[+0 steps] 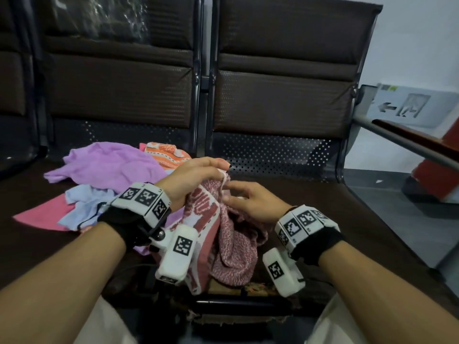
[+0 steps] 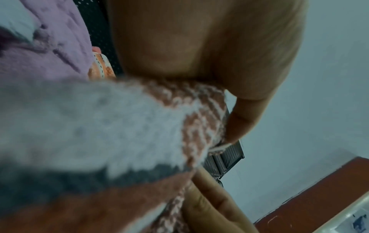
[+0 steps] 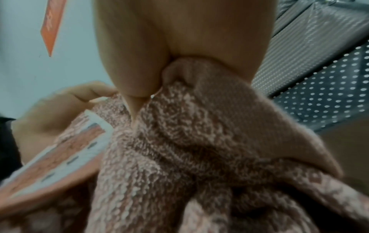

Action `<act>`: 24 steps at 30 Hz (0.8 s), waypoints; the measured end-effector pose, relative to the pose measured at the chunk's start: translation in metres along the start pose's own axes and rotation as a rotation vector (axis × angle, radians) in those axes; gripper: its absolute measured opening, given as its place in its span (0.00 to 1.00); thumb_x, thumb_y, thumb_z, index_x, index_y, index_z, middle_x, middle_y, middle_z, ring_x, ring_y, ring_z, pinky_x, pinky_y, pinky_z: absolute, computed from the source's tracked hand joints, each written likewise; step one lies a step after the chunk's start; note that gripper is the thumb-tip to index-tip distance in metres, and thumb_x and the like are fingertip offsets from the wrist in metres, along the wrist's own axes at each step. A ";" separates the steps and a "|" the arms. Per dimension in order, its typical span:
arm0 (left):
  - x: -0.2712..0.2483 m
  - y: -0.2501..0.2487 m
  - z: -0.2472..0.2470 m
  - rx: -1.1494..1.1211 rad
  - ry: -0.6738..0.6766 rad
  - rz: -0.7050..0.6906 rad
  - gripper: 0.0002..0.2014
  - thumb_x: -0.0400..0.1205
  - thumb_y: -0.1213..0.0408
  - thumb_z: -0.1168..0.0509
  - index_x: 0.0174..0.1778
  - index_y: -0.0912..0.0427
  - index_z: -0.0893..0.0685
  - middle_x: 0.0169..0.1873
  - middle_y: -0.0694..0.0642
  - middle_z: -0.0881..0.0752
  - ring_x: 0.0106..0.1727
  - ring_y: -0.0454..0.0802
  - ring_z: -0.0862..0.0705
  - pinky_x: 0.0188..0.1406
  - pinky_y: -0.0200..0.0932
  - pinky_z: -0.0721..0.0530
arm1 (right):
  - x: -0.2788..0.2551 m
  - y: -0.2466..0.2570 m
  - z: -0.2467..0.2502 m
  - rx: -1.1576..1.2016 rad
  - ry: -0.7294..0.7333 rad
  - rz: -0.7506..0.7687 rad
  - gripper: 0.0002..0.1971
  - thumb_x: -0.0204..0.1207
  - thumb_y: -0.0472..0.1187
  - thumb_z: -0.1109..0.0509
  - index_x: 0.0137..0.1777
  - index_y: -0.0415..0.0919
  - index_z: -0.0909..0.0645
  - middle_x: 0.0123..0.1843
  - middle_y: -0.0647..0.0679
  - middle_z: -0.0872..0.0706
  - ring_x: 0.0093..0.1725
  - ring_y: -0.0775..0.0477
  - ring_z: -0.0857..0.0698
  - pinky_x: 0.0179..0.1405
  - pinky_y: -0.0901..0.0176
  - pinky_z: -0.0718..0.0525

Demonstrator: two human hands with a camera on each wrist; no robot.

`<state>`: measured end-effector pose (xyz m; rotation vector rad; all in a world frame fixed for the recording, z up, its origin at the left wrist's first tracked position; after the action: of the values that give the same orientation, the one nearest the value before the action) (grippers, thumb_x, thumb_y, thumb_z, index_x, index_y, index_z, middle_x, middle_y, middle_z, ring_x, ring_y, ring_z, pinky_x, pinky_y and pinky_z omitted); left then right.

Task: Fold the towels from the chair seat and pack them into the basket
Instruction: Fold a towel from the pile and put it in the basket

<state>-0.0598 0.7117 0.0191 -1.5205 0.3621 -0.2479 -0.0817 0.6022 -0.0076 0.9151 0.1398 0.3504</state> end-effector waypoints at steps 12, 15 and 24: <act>-0.009 -0.009 -0.007 0.253 0.042 -0.113 0.10 0.79 0.72 0.34 0.56 0.67 0.17 0.48 0.53 0.15 0.49 0.45 0.17 0.53 0.38 0.20 | -0.009 0.009 -0.007 0.133 0.016 0.032 0.07 0.76 0.36 0.27 0.53 0.38 0.16 0.44 0.44 0.12 0.41 0.49 0.17 0.44 0.48 0.17; -0.008 -0.009 -0.006 0.257 -0.020 -0.144 0.06 0.78 0.70 0.31 0.50 0.64 0.15 0.41 0.55 0.13 0.43 0.43 0.15 0.50 0.38 0.20 | -0.006 0.010 0.005 0.149 -0.088 0.043 0.05 0.77 0.31 0.30 0.42 0.34 0.13 0.35 0.45 0.14 0.33 0.53 0.19 0.39 0.61 0.20; -0.013 -0.021 0.002 0.759 -0.167 -0.337 0.06 0.76 0.68 0.31 0.46 0.54 0.18 0.37 0.51 0.14 0.35 0.47 0.16 0.38 0.46 0.17 | -0.026 -0.013 0.106 0.436 -0.865 0.027 0.10 0.74 0.37 0.35 0.31 0.38 0.19 0.32 0.48 0.19 0.36 0.52 0.23 0.40 0.54 0.24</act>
<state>-0.0695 0.7178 0.0411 -0.8313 -0.1277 -0.4593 -0.0745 0.5065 0.0454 1.4274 -0.6135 -0.0810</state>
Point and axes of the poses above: each hand's wrist, its own x-axis towards the middle knuckle, its own z-axis out of the back of the hand, y = z × x, the point moved 8 cm from there along x, towards the middle knuckle
